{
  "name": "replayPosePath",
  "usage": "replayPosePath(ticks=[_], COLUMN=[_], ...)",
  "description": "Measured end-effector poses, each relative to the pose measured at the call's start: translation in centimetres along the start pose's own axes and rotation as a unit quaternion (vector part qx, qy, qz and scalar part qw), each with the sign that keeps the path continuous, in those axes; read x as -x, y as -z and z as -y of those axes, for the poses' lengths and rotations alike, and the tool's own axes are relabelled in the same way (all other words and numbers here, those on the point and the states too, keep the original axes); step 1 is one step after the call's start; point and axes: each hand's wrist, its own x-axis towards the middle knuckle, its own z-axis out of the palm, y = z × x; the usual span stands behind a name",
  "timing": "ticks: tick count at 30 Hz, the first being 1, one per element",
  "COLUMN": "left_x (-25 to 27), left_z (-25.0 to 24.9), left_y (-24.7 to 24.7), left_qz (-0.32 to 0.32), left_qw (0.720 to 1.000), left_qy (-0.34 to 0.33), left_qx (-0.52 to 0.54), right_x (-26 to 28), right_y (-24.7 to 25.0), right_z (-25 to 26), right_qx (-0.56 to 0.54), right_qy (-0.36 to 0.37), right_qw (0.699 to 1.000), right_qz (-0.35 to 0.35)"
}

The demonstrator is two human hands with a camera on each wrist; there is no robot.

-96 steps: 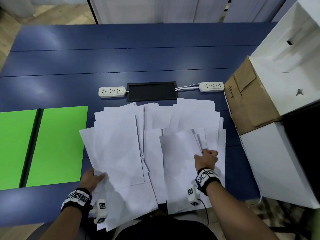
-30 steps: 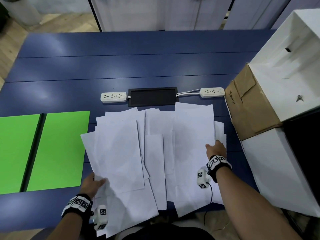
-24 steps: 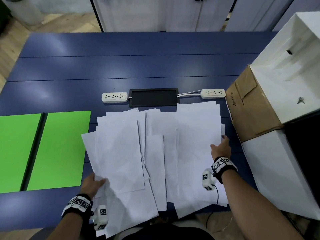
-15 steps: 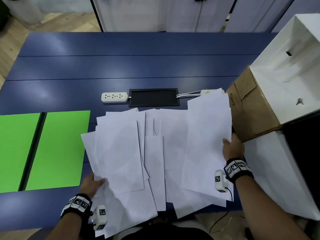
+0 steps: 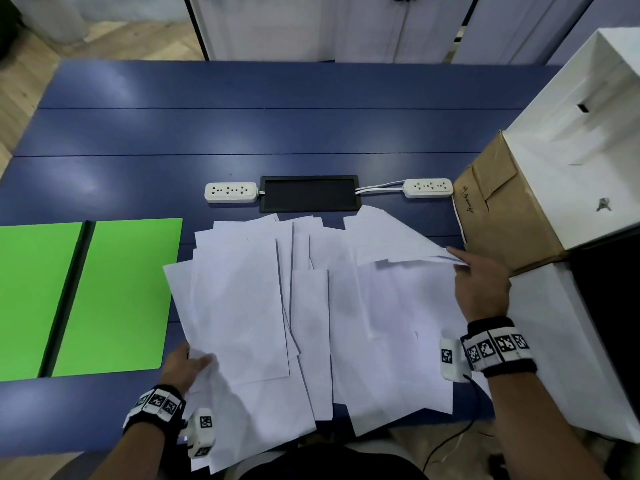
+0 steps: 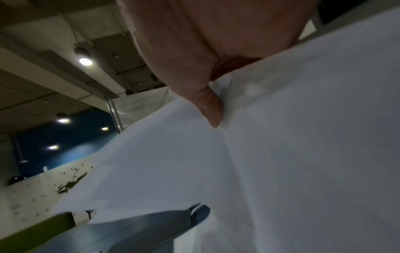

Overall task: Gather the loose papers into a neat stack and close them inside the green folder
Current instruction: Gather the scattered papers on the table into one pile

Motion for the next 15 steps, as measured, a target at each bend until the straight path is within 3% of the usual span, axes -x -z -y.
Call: replayPosePath(ticks=[6,15], left_x=[0.0,0.4], left_z=[0.3,-0.4], left_y=[0.0,-0.3], left_qz=[0.002,-0.007], left_qw=[1.000,1.000], left_qy=[0.003,-0.004], left_qx=[0.006,-0.017], right_x=[0.2,-1.5], right_y=[2.5,4.6], right_z=[2.0,2.3], right_qx=[0.070,-0.045], right_qy=[0.054,0.085], right_qw=[0.993,0.992], right_qz=[-0.078,-0.076])
